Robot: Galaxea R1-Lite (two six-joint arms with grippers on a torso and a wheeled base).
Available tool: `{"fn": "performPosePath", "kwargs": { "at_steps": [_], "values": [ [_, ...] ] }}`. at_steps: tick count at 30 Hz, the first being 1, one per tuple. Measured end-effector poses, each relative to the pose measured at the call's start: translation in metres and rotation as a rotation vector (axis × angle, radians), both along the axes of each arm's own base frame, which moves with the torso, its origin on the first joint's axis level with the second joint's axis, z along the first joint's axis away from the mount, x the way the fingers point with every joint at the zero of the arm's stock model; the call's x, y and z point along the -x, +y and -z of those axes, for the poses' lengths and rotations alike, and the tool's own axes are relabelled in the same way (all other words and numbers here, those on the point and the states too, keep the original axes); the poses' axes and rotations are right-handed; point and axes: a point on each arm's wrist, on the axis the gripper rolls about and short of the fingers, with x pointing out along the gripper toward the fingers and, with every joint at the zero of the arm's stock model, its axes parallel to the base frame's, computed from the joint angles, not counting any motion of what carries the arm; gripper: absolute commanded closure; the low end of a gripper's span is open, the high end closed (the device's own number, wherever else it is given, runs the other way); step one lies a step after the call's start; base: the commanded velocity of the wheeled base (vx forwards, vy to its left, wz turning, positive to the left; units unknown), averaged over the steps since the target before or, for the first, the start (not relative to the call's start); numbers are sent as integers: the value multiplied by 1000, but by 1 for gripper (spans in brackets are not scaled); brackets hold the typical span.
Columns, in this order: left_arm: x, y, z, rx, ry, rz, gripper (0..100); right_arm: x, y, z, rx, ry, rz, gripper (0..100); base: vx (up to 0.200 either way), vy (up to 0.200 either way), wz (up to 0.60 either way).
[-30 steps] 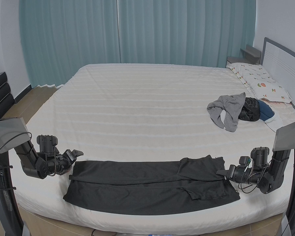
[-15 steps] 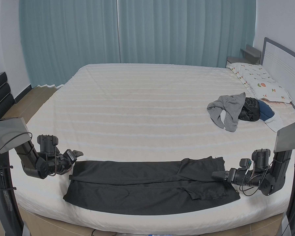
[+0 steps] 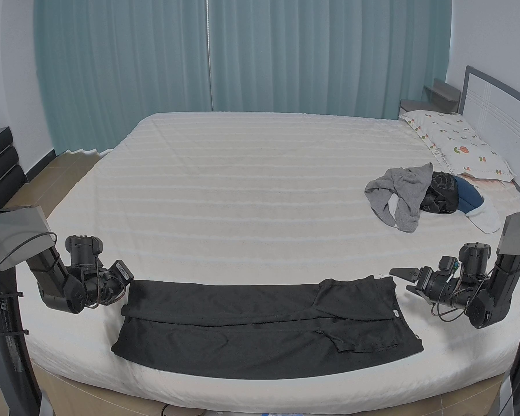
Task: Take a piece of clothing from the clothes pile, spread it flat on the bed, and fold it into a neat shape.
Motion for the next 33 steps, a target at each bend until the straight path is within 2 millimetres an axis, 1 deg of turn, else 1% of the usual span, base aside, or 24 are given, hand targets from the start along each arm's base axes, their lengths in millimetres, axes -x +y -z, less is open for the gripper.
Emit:
{"fn": "performPosePath", "kwargs": {
  "at_steps": [6, 13, 19, 31, 32, 33],
  "values": [
    [-6, 2, -4, 40, -22, -48, 100, -8, -4, 3, -24, 4, 29, 0, 0, 0, 0],
    [-8, 4, -5, 41, -41, -56, 100, -20, -1, 15, -20, 35, 35, 0, 0, 0, 0],
    [-11, 6, -4, 41, -57, -63, 100, -31, 1, 19, -10, 46, 45, 0, 0, 0, 0],
    [-13, 7, 0, 41, -55, -63, 100, -38, 12, 30, -4, 56, 22, 0, 0, 0, 0],
    [-13, 7, 0, 41, -54, -63, 100, -39, 12, 31, -4, 56, 21, 100, 0, 0, 0],
    [-13, 7, 0, 41, -53, -63, 100, -40, 12, 32, -4, 57, 21, 100, 0, 0, 0]
  ]
}}
